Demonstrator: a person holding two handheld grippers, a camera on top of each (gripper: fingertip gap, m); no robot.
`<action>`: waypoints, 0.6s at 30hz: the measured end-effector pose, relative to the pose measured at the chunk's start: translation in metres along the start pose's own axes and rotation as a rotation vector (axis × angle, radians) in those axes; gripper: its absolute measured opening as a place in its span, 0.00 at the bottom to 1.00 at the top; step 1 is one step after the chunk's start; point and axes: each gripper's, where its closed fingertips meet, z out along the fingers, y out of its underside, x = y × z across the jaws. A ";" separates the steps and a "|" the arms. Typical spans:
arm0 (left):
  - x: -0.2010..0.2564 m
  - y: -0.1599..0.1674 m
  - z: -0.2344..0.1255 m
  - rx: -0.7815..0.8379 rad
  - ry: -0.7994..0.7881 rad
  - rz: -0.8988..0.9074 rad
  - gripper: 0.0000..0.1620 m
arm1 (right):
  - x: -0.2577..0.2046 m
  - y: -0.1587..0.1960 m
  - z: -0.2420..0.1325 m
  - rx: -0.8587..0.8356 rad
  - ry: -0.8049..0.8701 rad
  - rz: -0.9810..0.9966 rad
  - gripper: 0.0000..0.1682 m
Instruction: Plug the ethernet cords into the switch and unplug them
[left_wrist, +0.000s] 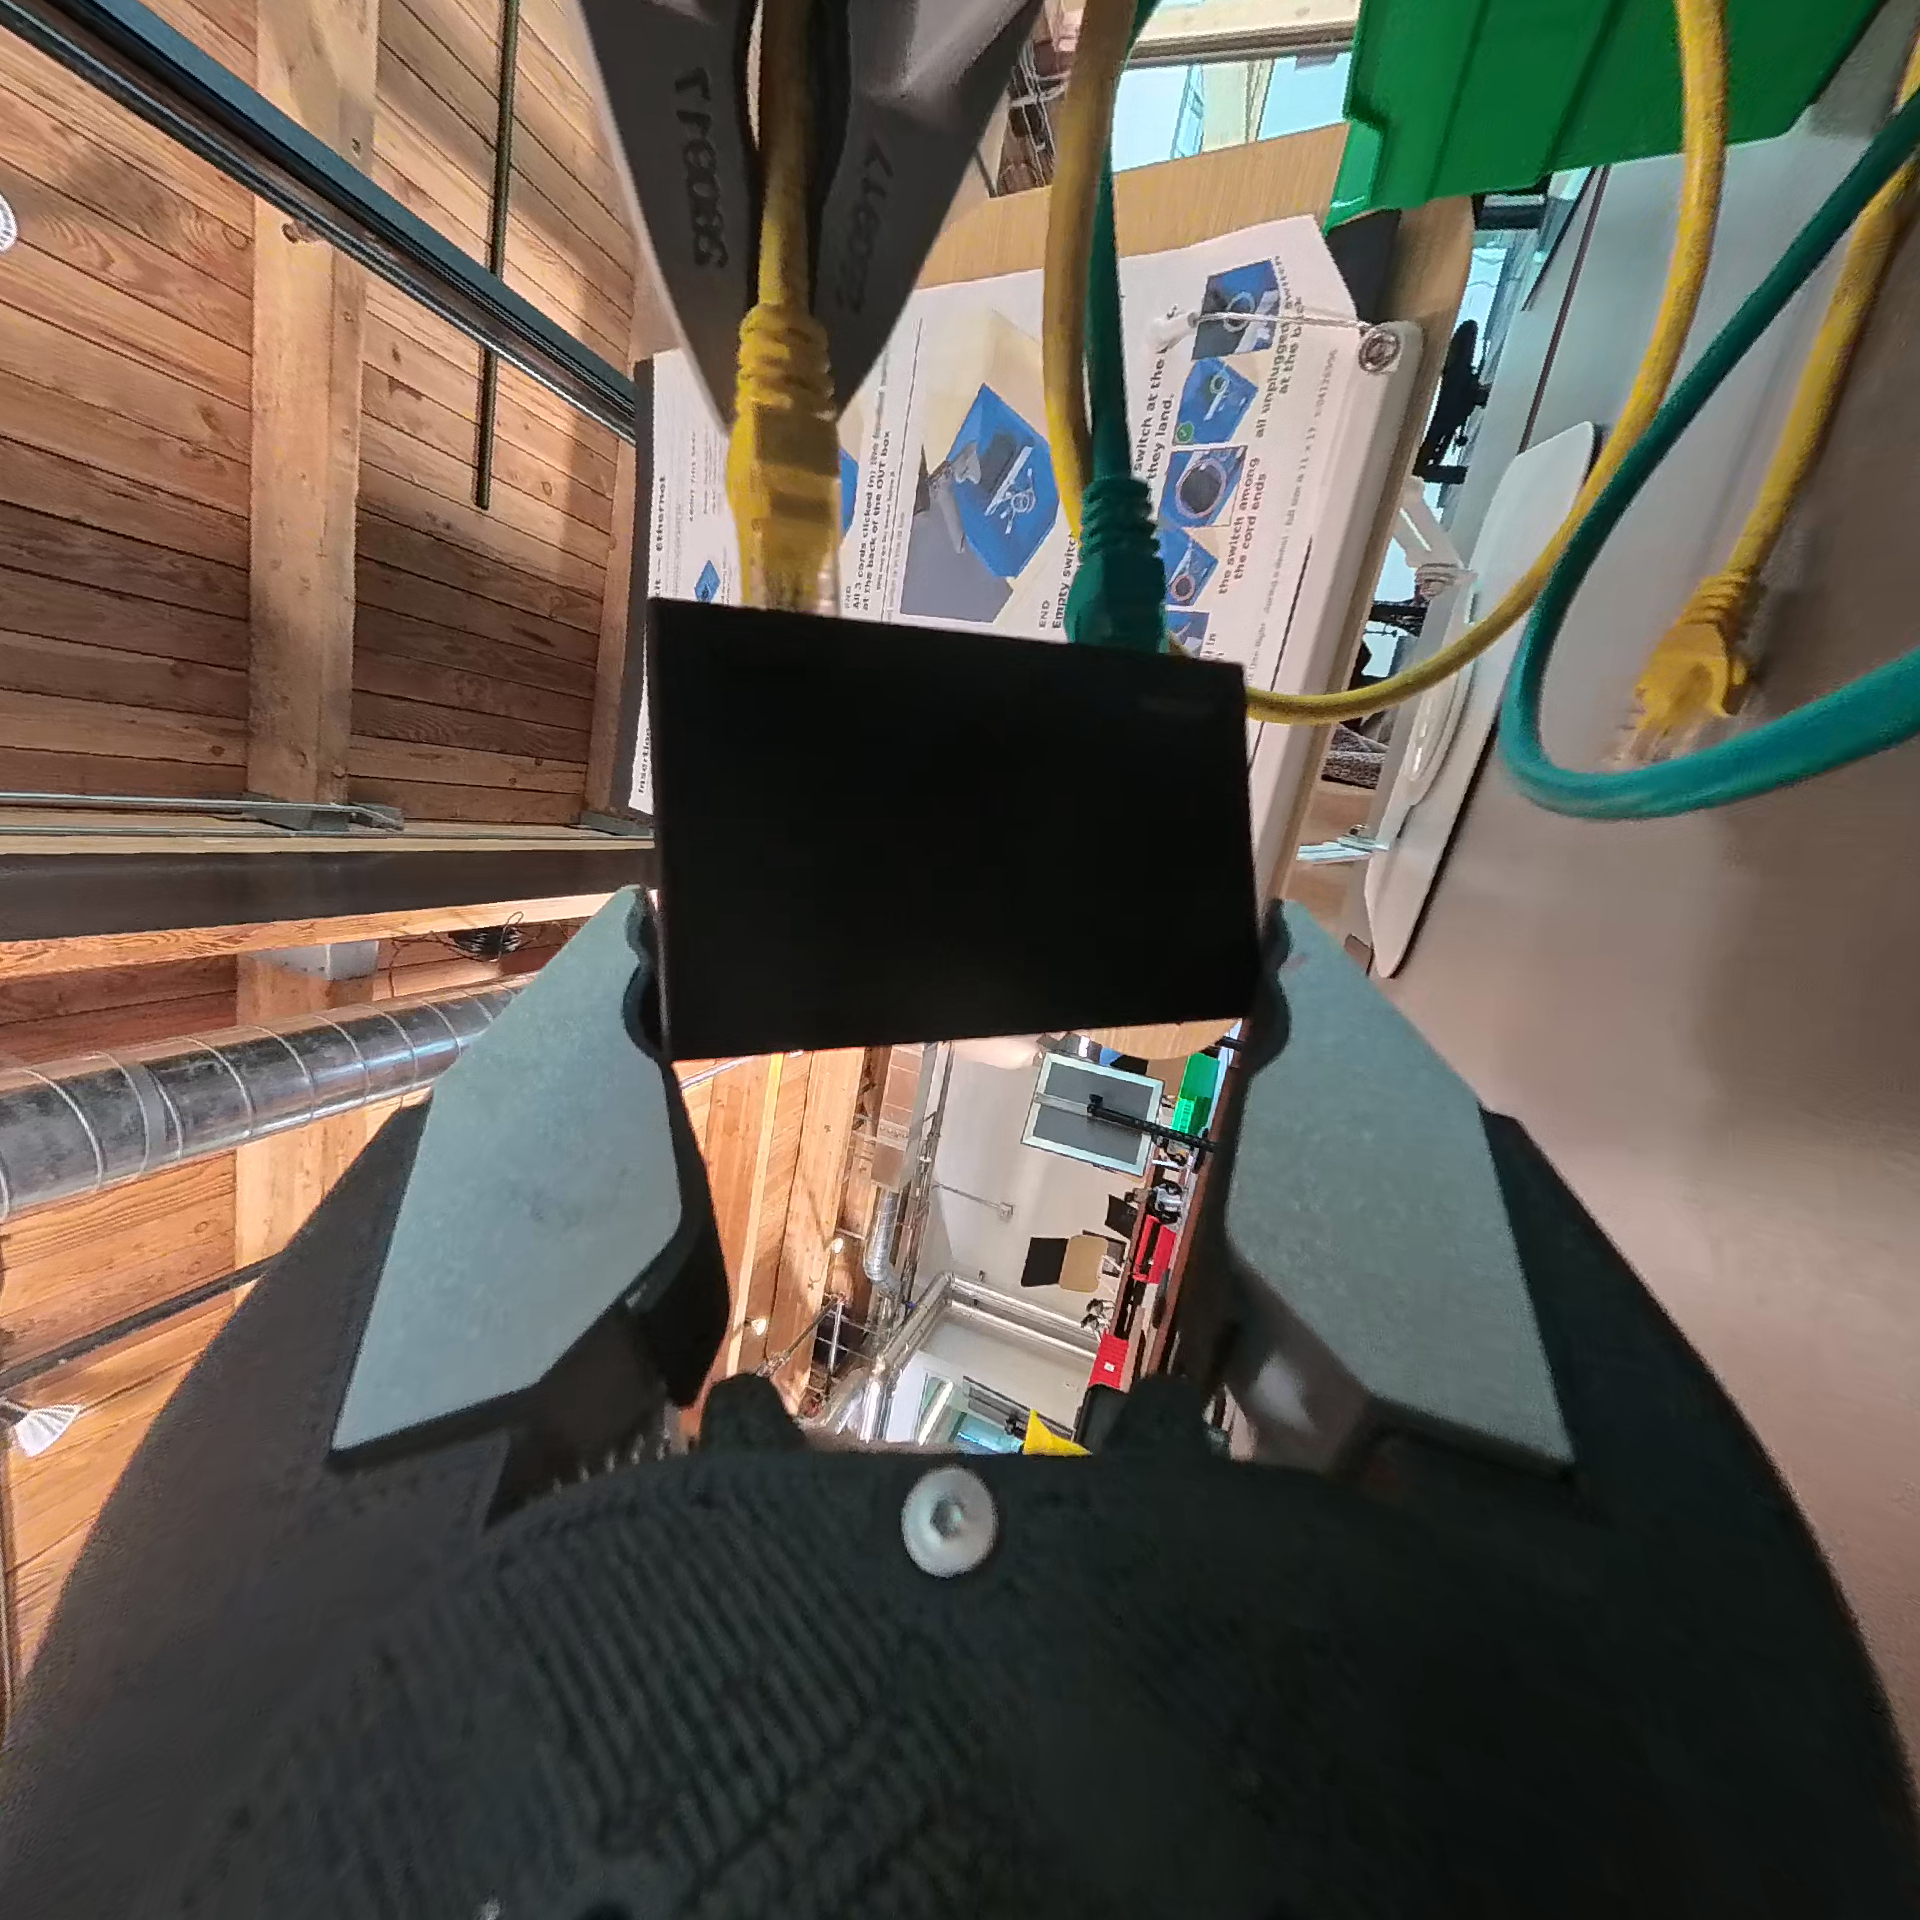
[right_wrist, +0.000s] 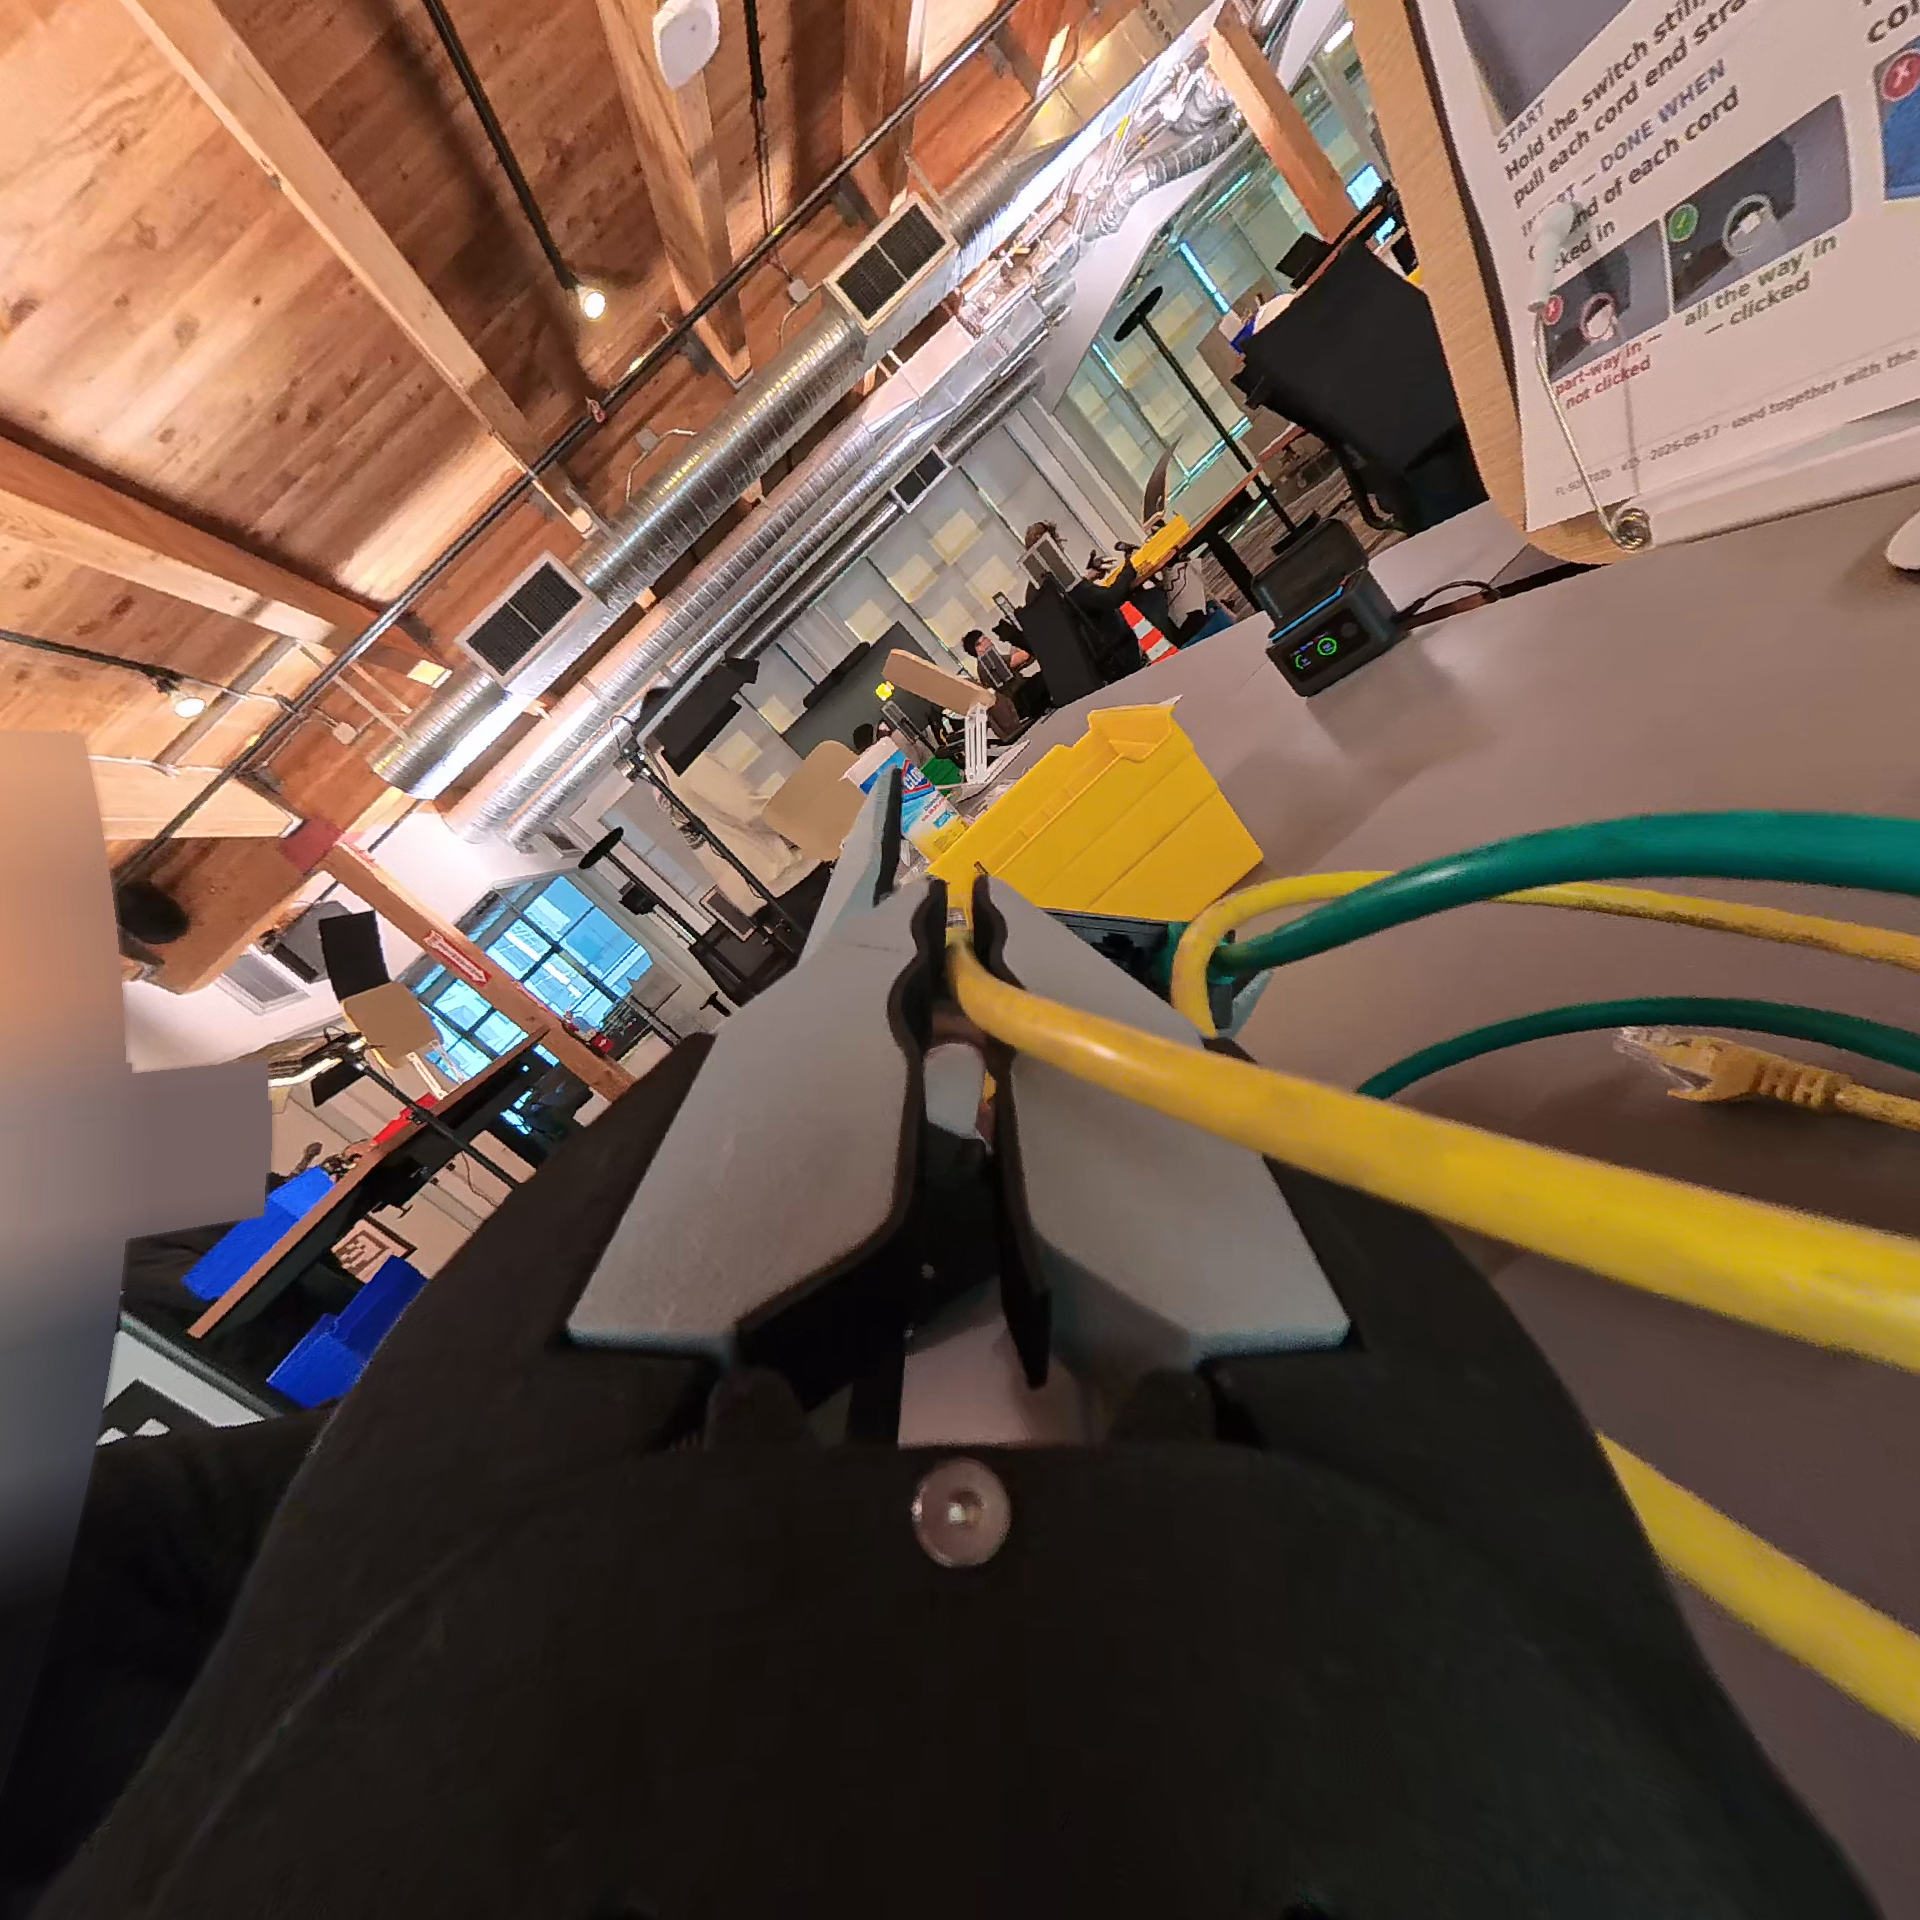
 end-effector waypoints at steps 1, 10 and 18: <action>0.000 0.000 0.000 -0.001 0.000 0.000 0.68 | 0.000 0.000 0.000 -0.002 0.000 -0.001 0.01; 0.000 0.001 0.000 0.000 0.001 -0.005 0.68 | -0.005 0.002 0.001 -0.007 -0.037 0.012 0.01; 0.000 -0.001 -0.002 0.017 -0.002 0.005 0.68 | -0.005 0.006 0.000 -0.055 -0.047 -0.016 0.01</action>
